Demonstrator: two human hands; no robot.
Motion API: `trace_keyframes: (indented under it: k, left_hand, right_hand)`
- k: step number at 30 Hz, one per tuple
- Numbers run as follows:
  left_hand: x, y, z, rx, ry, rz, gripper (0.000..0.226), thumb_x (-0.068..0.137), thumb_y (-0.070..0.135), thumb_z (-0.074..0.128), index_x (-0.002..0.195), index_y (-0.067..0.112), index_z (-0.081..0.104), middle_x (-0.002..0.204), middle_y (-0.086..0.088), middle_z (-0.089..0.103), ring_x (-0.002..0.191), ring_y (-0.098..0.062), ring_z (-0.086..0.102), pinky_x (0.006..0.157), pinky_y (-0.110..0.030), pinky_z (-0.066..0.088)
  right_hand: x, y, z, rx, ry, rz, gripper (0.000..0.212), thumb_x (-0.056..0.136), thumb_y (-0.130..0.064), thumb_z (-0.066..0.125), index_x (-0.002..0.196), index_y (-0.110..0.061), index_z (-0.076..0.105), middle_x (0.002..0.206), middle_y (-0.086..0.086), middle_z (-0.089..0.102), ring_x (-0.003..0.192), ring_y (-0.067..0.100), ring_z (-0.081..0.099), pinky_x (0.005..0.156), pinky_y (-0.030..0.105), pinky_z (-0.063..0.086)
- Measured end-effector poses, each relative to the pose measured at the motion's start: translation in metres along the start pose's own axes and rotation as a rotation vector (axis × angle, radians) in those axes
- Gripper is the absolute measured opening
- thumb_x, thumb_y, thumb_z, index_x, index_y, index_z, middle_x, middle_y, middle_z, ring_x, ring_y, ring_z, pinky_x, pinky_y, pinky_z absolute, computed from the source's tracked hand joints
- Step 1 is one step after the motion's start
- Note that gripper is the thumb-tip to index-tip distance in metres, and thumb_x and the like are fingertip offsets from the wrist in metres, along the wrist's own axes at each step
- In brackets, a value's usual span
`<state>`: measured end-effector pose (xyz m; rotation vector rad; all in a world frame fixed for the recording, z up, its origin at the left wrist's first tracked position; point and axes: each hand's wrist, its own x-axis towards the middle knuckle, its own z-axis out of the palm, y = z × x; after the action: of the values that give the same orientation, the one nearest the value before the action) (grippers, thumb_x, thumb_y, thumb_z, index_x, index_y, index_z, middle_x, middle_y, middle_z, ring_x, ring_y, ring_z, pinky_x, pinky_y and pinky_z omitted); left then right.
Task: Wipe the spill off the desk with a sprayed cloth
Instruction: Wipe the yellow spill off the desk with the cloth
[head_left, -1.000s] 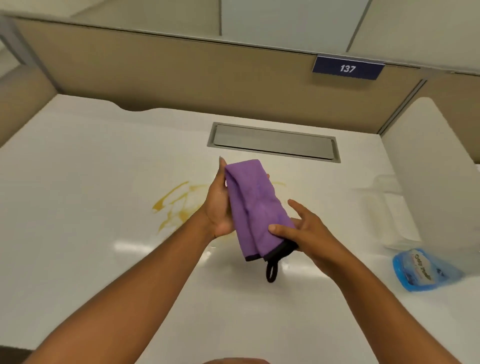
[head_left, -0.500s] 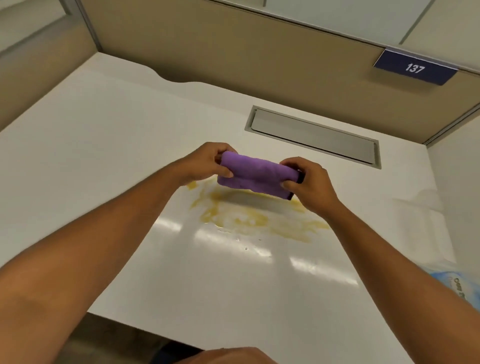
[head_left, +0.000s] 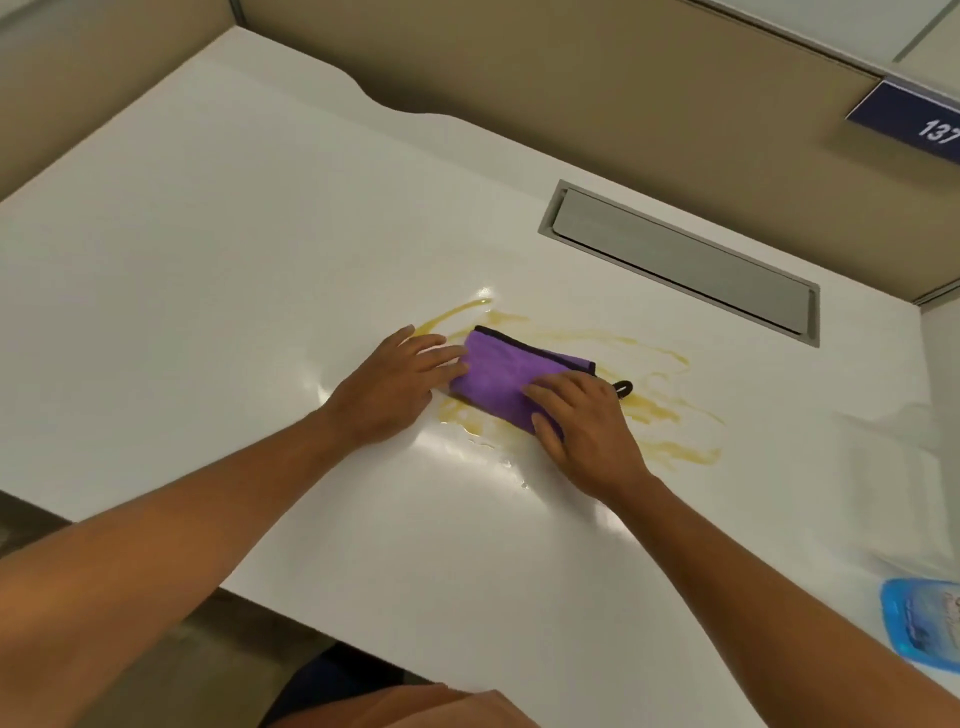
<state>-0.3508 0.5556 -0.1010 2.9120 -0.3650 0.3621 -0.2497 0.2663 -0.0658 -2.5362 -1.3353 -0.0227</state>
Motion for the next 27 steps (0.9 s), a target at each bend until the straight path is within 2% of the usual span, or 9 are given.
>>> trace_keyframes:
  k: [2, 4, 6, 8, 11, 15, 21, 24, 27]
  left_hand:
    - [-0.02, -0.007, -0.005, 0.069, 0.012, -0.225, 0.055, 0.102, 0.03, 0.043, 0.153, 0.021, 0.059, 0.166, -0.006, 0.05, 0.151, -0.036, 0.05, 0.126, -0.063, 0.032]
    - [-0.039, -0.02, -0.009, 0.074, -0.052, -0.482, 0.074, 0.102, 0.065, 0.039, 0.165, 0.027, 0.041, 0.177, -0.006, 0.031, 0.163, -0.036, 0.029, 0.129, -0.067, 0.015]
    - [-0.058, -0.035, -0.01, -0.013, -0.209, -0.704, 0.113, 0.084, 0.097, 0.038, 0.172, 0.03, 0.016, 0.182, -0.005, 0.007, 0.168, -0.035, 0.004, 0.13, -0.068, 0.001]
    - [-0.07, -0.044, -0.007, -0.07, -0.393, -0.786, 0.144, 0.059, 0.115, 0.033, 0.172, 0.033, -0.004, 0.182, -0.002, -0.013, 0.168, -0.032, -0.015, 0.13, -0.068, -0.006]
    - [-0.072, -0.047, -0.002, -0.032, -0.5, -0.753, 0.16, 0.041, 0.122, 0.026, 0.17, 0.035, -0.014, 0.179, -0.004, -0.025, 0.165, -0.035, -0.025, 0.129, -0.07, -0.009]
    - [-0.068, -0.048, -0.003, -0.012, -0.504, -0.755, 0.164, 0.037, 0.122, 0.027, 0.169, 0.034, -0.016, 0.179, -0.006, -0.026, 0.165, -0.038, -0.024, 0.128, -0.072, -0.007]
    - [-0.069, -0.049, -0.002, -0.025, -0.466, -0.733, 0.165, 0.037, 0.122, 0.024, 0.17, 0.033, -0.014, 0.18, -0.007, -0.024, 0.165, -0.038, -0.023, 0.128, -0.073, -0.006]
    - [-0.068, -0.052, -0.003, -0.045, -0.478, -0.741, 0.168, 0.032, 0.123, 0.028, 0.169, 0.034, -0.014, 0.179, -0.006, -0.024, 0.164, -0.039, -0.024, 0.127, -0.073, -0.008]
    - [-0.068, -0.055, -0.007, -0.08, -0.522, -0.738, 0.174, 0.027, 0.122, 0.035, 0.168, 0.036, -0.017, 0.178, -0.005, -0.029, 0.163, -0.038, -0.029, 0.127, -0.072, -0.01]
  right_hand:
    - [0.028, -0.008, 0.005, 0.018, -0.159, 0.008, 0.044, 0.109, -0.03, 0.051, 0.152, -0.026, 0.053, 0.161, 0.0, 0.048, 0.15, 0.031, 0.037, 0.121, 0.051, 0.029]
    - [0.052, -0.014, 0.018, -0.024, -0.339, 0.007, 0.051, 0.113, -0.036, 0.035, 0.164, -0.036, 0.029, 0.174, -0.007, 0.02, 0.161, 0.028, 0.012, 0.127, 0.054, 0.011]
    - [0.066, -0.015, 0.031, -0.106, -0.39, -0.009, 0.052, 0.114, -0.038, 0.029, 0.165, -0.039, 0.021, 0.176, -0.009, 0.01, 0.162, 0.028, 0.004, 0.127, 0.055, 0.008]
    - [0.08, -0.012, 0.039, -0.121, -0.346, 0.029, 0.051, 0.113, -0.038, 0.031, 0.164, -0.038, 0.026, 0.175, -0.008, 0.014, 0.161, 0.029, 0.01, 0.125, 0.053, 0.014]
    - [0.113, -0.007, 0.049, -0.111, -0.251, 0.239, 0.05, 0.112, -0.041, 0.033, 0.162, -0.038, 0.03, 0.175, -0.004, 0.018, 0.158, 0.033, 0.017, 0.12, 0.053, 0.025]
    - [0.161, -0.022, 0.063, 0.0, -0.174, 0.509, 0.051, 0.11, -0.043, 0.032, 0.161, -0.043, 0.03, 0.174, -0.006, 0.018, 0.156, 0.032, 0.019, 0.119, 0.056, 0.024]
    - [0.11, -0.083, 0.07, 0.001, -0.277, 0.236, 0.049, 0.109, -0.047, 0.039, 0.158, -0.044, 0.037, 0.174, -0.006, 0.021, 0.156, 0.034, 0.021, 0.123, 0.056, 0.02]
    - [0.042, -0.096, 0.058, 0.007, -0.347, 0.197, 0.05, 0.11, -0.046, 0.038, 0.16, -0.048, 0.032, 0.174, -0.008, 0.021, 0.158, 0.031, 0.019, 0.124, 0.055, 0.021]
    - [0.006, -0.074, 0.041, -0.062, -0.341, 0.244, 0.049, 0.108, -0.046, 0.042, 0.157, -0.046, 0.041, 0.172, -0.005, 0.028, 0.151, 0.033, 0.032, 0.119, 0.052, 0.031]
